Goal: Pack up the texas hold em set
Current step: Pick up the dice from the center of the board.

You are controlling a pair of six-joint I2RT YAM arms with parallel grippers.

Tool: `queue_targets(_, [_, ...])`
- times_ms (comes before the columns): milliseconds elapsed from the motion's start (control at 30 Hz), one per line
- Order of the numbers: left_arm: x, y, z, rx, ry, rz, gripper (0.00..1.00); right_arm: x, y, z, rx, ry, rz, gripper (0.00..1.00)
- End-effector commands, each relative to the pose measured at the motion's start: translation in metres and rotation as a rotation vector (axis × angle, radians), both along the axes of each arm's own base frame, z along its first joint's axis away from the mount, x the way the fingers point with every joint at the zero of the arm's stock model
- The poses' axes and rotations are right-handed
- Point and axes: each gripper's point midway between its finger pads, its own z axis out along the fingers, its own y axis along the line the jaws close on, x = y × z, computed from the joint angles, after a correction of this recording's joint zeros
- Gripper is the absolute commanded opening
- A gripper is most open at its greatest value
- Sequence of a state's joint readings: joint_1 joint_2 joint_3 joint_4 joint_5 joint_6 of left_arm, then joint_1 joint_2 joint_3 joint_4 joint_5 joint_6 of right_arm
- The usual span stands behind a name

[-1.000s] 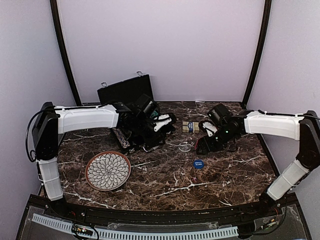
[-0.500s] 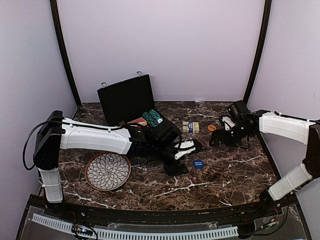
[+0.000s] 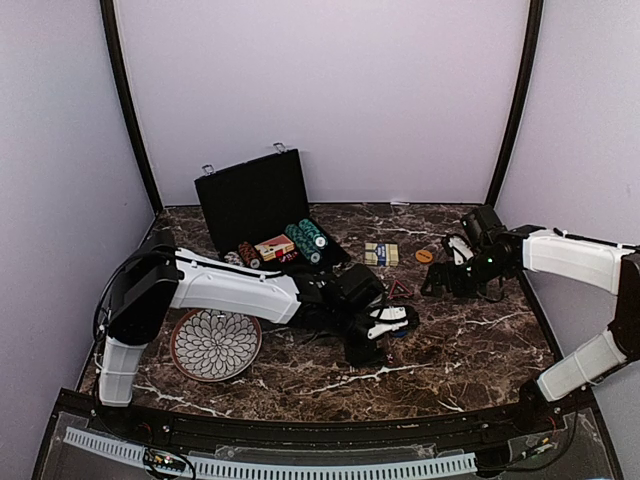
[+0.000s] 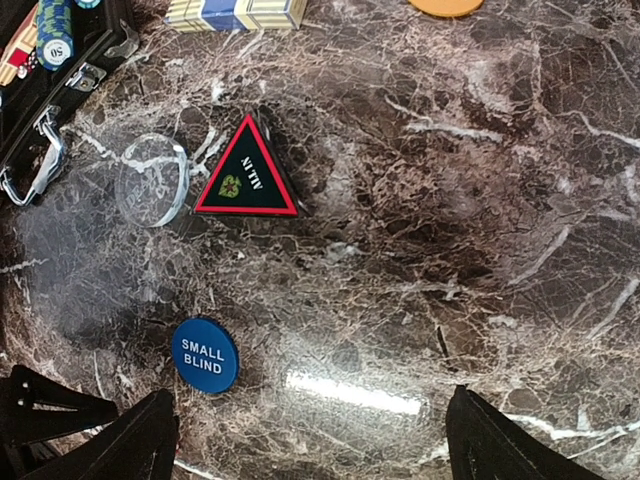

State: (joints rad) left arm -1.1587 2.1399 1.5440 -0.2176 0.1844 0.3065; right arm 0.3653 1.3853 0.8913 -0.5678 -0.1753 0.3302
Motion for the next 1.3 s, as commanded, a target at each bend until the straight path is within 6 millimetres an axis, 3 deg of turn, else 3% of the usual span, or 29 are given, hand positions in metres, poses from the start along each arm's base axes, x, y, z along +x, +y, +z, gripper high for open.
queue_targets(0, [-0.004,-0.012,0.007,-0.018,0.006,-0.049,0.62,0.001,0.001,0.005,0.024,-0.031,0.008,0.95])
queue_targets(300, [-0.006,-0.018,-0.010,0.009,0.048,-0.059,0.54,-0.002,0.000,0.005,0.025,-0.028,0.015,0.95])
queue_targets(700, [-0.010,-0.018,-0.022,0.038,0.076,-0.061,0.33,-0.006,0.000,-0.001,0.034,-0.013,0.024,0.94])
queue_targets(1100, [-0.012,-0.025,-0.014,0.000,0.104,-0.058,0.15,-0.007,0.001,-0.002,0.039,-0.006,0.027,0.95])
queue_targets(1267, [0.002,-0.020,0.007,-0.040,0.122,-0.020,0.04,-0.006,0.002,0.001,0.045,-0.008,0.029,0.95])
